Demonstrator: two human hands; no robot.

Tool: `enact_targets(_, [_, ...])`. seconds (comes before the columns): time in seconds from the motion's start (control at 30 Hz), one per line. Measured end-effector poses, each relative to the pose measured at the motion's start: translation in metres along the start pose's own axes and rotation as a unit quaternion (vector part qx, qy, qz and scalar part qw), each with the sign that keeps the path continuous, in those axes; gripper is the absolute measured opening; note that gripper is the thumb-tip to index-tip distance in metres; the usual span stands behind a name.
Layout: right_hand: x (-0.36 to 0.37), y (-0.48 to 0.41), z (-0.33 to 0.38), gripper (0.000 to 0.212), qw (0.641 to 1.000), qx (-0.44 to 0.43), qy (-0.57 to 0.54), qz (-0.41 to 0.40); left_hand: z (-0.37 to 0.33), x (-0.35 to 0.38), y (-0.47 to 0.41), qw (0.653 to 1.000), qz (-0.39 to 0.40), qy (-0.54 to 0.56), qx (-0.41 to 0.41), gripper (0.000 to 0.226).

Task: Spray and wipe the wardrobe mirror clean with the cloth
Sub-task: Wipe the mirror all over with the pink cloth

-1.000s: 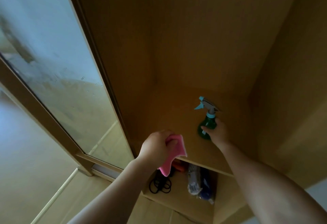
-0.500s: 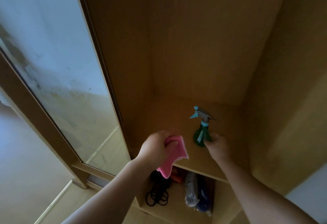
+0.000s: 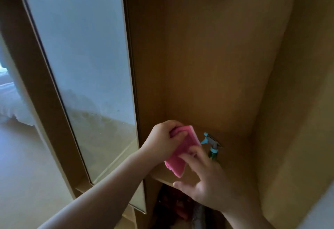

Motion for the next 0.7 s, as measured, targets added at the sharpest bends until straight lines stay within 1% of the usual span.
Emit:
enact_targets(0.03, [0.007,-0.004,0.005,0.059,1.000,0.000,0.014,-0.015,-0.002,-0.007,0.000,1.000,-0.004,-0.002,0.006,0.016])
enact_targets(0.07, [0.013,-0.008,0.010,0.054,0.999,-0.005,0.023,-0.040,-0.003,-0.015,0.000,1.000,-0.007,-0.008,0.015,0.016])
enact_targets(0.17, [0.019,-0.028,0.030,0.024,0.990,-0.017,0.015,-0.138,-0.002,-0.042,-0.002,0.999,-0.013,-0.034,0.036,0.019])
enact_targets(0.2, [0.019,-0.035,0.037,0.020,0.986,-0.010,0.002,-0.165,0.000,-0.052,-0.003,0.998,-0.013,-0.043,0.041,0.020])
enact_targets(0.3, [0.021,-0.061,0.062,0.025,0.975,0.025,-0.057,-0.213,0.007,-0.087,-0.004,0.997,0.005,-0.065,0.043,0.028])
enact_targets(0.33, [0.022,-0.070,0.072,0.027,0.971,0.031,-0.071,-0.225,0.011,-0.100,-0.003,0.998,0.017,-0.054,0.039,0.034])
enact_targets(0.43, [0.027,-0.102,0.108,0.028,0.960,0.045,-0.091,-0.260,0.022,-0.142,0.005,0.996,0.075,0.051,0.015,0.052])
enact_targets(0.47, [0.027,-0.113,0.122,0.026,0.957,0.056,-0.087,-0.273,0.025,-0.157,0.008,0.993,0.096,0.072,0.024,0.053])
enact_targets(0.53, [0.028,-0.136,0.148,0.021,0.949,0.076,-0.072,-0.297,0.031,-0.185,0.012,0.988,0.125,0.059,0.068,0.048])
enact_targets(0.6, [0.027,-0.158,0.175,0.014,0.943,0.068,-0.037,-0.323,0.040,-0.209,0.014,0.985,0.139,-0.007,0.106,0.033])
enact_targets(0.63, [0.027,-0.168,0.188,0.014,0.941,0.061,-0.012,-0.332,0.045,-0.219,0.014,0.982,0.135,-0.038,0.124,0.026])
enact_targets(0.7, [0.027,-0.184,0.207,0.022,0.939,0.063,0.014,-0.336,0.053,-0.239,0.012,0.978,0.121,-0.056,0.161,0.016])
Point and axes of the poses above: each hand's wrist, its own y-axis away from the middle knuckle, its own x-axis out of the palm, z = x × y, the point moved 3 cm from there along -y, towards the middle knuckle, and after that the axes turned 4 degrees about -z, right-handed, at the moved point
